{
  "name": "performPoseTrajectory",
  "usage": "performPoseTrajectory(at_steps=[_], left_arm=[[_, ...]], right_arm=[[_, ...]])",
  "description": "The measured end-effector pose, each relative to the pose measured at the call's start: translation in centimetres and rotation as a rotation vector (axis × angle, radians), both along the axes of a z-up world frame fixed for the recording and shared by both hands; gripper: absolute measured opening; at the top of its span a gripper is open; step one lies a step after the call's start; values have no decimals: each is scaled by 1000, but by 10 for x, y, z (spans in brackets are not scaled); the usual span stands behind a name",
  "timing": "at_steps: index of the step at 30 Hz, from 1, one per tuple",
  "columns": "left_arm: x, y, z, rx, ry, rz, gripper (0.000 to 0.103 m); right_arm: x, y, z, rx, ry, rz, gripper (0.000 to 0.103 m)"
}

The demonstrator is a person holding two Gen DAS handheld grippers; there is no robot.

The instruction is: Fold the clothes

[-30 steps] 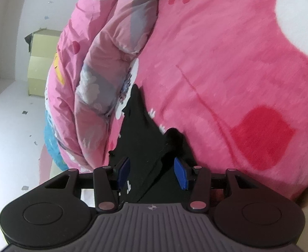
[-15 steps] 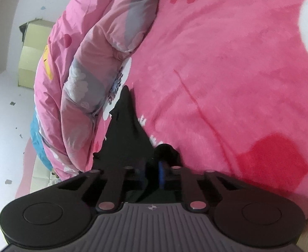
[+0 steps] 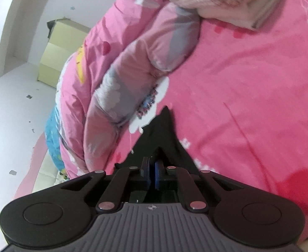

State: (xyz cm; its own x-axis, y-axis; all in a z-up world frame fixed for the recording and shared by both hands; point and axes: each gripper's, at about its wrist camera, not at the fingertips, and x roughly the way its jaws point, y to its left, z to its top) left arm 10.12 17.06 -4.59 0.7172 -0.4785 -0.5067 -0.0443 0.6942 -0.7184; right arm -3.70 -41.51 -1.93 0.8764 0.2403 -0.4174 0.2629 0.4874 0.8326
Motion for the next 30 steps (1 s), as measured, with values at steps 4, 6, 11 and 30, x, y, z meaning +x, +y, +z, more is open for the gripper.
performPoseTrajectory(at_steps=[4,6,11,30], left_arm=[[14,0,8,-5,-21,9,4],[24,-1,11,-1,-31,11,4],[53,-5,13,9,-46,14,4],[151,-28,-15,43,-19,3,4]], right_arm=[[15,-4,10,-13,-23,-5,4],[25,-7,14,-22,-30,-6,4],[51,-15,19,-45,-44,-7,4],[152,-48,-21,-55,14,-23,4]])
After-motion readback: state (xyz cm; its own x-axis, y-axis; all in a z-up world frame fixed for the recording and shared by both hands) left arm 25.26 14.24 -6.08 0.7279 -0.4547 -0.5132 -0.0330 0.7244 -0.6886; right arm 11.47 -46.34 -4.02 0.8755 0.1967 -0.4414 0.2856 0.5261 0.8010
